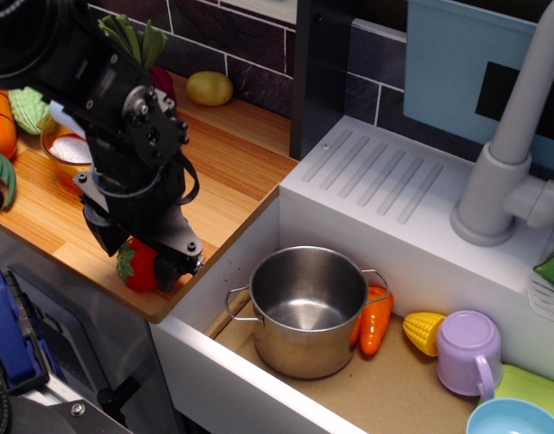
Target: Put strawberry in pot
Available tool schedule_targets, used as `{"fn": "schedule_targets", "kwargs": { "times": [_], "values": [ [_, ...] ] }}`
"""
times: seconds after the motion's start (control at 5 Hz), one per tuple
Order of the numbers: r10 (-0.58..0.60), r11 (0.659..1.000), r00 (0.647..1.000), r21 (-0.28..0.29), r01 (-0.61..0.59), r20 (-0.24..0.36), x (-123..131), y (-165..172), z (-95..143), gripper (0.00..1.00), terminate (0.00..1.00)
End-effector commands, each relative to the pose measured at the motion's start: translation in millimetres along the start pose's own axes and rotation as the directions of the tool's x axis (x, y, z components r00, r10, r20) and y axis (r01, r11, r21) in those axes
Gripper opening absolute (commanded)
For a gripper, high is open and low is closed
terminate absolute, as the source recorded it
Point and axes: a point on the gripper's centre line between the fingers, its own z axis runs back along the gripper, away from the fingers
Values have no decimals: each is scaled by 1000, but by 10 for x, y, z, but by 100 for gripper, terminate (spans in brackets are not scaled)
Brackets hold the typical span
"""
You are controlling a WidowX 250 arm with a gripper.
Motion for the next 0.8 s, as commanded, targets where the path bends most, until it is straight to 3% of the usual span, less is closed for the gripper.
{"fn": "schedule_targets", "kwargs": {
  "times": [0.0,0.2,0.4,0.6],
  "values": [
    [21,1000,999,15,-22,25,-13,-18,-2,0,0],
    [4,1000,999,4,-4,36,76,-96,113,0,0],
    [-35,999,998,21,34,52,336,-301,287,0,0],
    [-116,992,990,-35,119,77,507,-511,304,0,0]
  ]
}}
